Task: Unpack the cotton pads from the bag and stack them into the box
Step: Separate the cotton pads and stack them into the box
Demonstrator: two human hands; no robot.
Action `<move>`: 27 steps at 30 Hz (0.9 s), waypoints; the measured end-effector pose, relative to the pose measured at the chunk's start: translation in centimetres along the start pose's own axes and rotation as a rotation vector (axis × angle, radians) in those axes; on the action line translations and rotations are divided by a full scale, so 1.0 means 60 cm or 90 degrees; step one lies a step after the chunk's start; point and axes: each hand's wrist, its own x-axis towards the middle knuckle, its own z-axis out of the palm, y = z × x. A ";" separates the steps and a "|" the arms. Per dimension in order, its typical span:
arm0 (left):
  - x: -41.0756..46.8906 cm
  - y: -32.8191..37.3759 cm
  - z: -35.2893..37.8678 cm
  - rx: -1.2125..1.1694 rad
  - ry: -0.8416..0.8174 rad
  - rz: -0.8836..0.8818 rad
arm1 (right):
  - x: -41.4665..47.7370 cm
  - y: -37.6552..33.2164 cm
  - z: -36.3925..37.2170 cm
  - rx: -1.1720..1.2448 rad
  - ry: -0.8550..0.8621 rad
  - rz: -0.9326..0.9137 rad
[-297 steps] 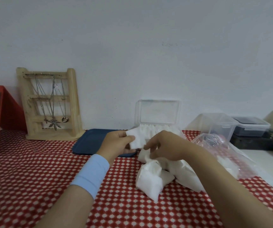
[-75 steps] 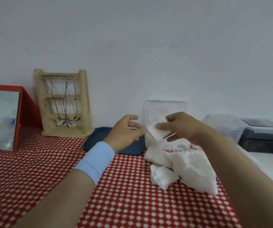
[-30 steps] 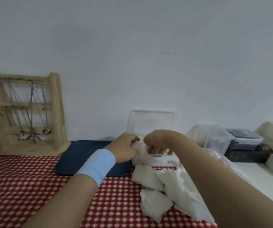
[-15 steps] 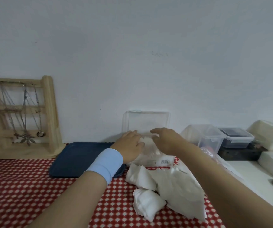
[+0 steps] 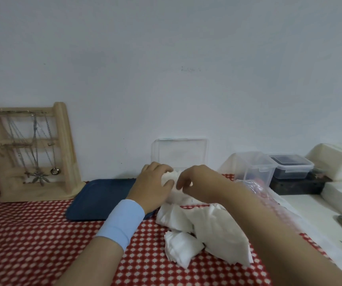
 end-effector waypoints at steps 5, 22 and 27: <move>-0.057 -0.001 -0.002 -0.112 -0.027 -0.066 | -0.021 -0.029 0.038 -0.043 -0.141 -0.010; -0.136 -0.006 0.000 -0.499 0.013 -0.145 | -0.043 -0.028 0.032 0.373 0.084 -0.009; -0.141 -0.005 -0.005 -0.557 0.019 -0.193 | -0.048 -0.039 0.040 0.587 0.035 0.020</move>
